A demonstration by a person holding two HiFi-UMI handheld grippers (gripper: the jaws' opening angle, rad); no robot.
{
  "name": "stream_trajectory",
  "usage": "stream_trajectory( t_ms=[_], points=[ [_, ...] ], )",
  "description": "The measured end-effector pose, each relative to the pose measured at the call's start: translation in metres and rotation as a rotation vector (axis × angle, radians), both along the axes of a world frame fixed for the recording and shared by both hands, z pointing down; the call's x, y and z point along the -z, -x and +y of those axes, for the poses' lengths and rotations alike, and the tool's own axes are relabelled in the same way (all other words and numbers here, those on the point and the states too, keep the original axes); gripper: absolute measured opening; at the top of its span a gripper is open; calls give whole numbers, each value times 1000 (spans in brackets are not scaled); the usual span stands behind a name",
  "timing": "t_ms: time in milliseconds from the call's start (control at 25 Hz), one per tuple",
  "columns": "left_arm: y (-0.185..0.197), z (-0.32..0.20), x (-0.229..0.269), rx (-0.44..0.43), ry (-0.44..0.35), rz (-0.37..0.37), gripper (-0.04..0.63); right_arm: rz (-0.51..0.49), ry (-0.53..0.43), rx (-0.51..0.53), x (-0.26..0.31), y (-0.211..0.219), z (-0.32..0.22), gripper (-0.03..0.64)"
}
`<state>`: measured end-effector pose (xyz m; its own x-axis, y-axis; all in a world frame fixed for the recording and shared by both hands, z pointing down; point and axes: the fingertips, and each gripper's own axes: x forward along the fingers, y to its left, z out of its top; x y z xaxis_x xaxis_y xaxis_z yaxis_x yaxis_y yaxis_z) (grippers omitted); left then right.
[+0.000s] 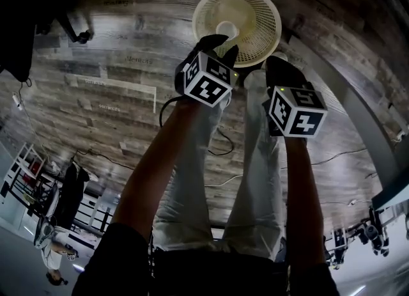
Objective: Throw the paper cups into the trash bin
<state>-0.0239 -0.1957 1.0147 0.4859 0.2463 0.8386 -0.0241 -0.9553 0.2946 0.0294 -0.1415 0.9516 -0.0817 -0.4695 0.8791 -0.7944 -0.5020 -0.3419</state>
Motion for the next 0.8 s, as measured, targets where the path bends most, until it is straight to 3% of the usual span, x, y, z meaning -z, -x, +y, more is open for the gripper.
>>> stream_trajectory(
  t_ms=[240,400,800],
  points=[
    [4,3,14,-16,9,23,109,2,-4,11,6,3,1,3],
    [8,8,38,-33,17,30,35,14,-27,39,21,3,-1,3],
    [-15,-5,124,-40,-5,142,9,56,-70,101,93,-11,-21,3]
  ],
)
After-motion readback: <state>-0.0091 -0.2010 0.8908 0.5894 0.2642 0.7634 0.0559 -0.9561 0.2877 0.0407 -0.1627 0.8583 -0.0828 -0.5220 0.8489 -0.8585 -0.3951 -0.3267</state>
